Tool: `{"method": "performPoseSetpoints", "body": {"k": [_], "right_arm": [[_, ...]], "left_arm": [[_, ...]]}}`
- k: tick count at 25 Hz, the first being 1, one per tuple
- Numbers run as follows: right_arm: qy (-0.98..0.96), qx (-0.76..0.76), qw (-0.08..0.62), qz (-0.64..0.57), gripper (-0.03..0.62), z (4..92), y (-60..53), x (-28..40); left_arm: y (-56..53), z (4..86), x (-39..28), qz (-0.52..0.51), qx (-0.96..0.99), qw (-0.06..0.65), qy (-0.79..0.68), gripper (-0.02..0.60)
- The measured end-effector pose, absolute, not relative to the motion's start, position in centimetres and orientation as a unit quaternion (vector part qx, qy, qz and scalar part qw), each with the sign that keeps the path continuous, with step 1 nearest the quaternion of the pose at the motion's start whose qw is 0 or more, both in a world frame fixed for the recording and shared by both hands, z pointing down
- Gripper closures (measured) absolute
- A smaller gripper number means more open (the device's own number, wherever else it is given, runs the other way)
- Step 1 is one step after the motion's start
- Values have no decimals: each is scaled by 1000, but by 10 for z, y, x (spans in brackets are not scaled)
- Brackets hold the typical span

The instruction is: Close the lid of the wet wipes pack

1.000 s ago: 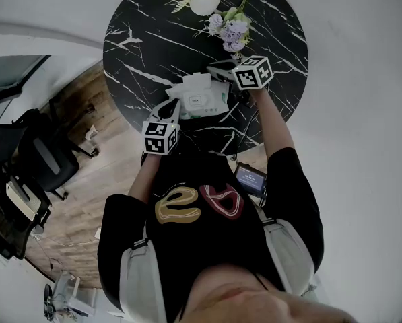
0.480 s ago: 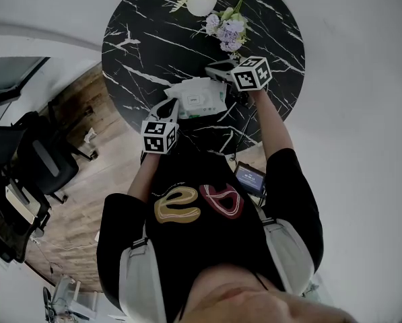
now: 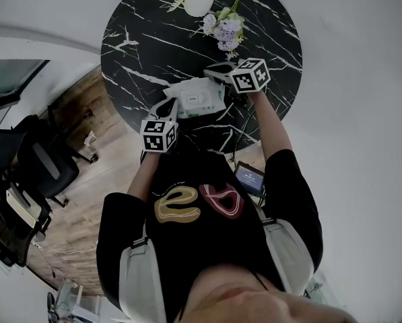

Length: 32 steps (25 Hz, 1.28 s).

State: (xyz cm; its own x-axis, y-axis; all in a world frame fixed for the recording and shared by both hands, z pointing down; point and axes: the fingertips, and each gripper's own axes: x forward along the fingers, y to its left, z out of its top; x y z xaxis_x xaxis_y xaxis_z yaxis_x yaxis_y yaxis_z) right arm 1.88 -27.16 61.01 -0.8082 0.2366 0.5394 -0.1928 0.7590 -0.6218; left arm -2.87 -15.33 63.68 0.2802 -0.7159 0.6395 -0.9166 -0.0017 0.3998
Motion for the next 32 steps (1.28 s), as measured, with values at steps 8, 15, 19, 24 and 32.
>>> {"method": "performPoseSetpoints", "body": {"k": [8, 15, 19, 24, 32], "right_arm": [[-889, -1, 299, 346, 583, 605, -268, 22], [-892, -4, 296, 342, 583, 600, -264, 24], [-894, -1, 292, 340, 583, 596, -262, 26], [-895, -4, 291, 338, 583, 593, -256, 29], [-894, -1, 292, 340, 583, 594, -249, 32]], "left_arm": [[-153, 637, -29, 120, 696, 400, -585, 560], [-153, 637, -28, 126, 698, 399, -581, 560], [-153, 638, -28, 129, 700, 398, -579, 560], [-153, 637, -27, 130, 701, 398, -578, 560], [-153, 638, -28, 131, 703, 398, -575, 560]]}}
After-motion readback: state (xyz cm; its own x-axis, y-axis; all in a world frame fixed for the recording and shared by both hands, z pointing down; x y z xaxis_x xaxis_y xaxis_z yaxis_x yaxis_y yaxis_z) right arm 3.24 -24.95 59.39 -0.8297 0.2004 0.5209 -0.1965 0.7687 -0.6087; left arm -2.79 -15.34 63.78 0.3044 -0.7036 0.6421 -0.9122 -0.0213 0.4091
